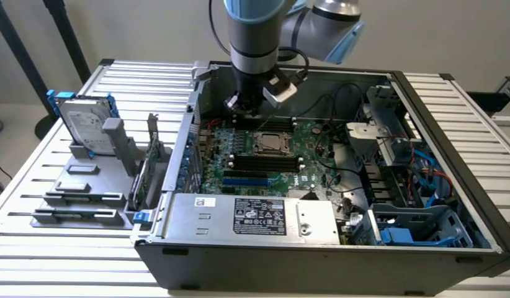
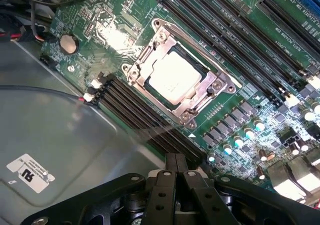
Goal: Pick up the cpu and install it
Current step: 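Install the first cpu locking lever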
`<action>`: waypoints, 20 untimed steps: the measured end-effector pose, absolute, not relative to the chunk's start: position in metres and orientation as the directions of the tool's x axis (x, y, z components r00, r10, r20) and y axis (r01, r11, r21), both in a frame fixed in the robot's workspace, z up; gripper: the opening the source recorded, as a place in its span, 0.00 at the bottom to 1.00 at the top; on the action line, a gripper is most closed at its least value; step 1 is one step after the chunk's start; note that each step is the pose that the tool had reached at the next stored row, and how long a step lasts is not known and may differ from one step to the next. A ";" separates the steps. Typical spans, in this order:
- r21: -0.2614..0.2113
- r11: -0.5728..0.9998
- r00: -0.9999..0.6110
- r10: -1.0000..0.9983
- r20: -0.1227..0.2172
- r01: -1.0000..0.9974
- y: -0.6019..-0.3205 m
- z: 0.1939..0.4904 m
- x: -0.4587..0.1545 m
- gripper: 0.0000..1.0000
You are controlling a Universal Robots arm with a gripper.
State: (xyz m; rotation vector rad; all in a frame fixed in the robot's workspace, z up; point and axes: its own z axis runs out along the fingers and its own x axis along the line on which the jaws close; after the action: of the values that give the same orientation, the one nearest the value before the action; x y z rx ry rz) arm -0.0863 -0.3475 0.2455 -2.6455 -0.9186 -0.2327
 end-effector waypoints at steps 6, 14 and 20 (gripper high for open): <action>-0.245 -0.748 0.785 0.564 0.257 0.617 -0.347 0.238 -0.084 0.11; -0.244 -0.749 0.786 0.562 0.256 0.616 -0.343 0.225 -0.082 0.11; -0.211 -0.756 0.782 0.570 0.254 0.619 -0.334 0.221 -0.082 0.11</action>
State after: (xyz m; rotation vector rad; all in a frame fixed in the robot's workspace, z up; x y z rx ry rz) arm -0.0820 -0.3338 0.2209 -2.6916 -0.9193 -0.2514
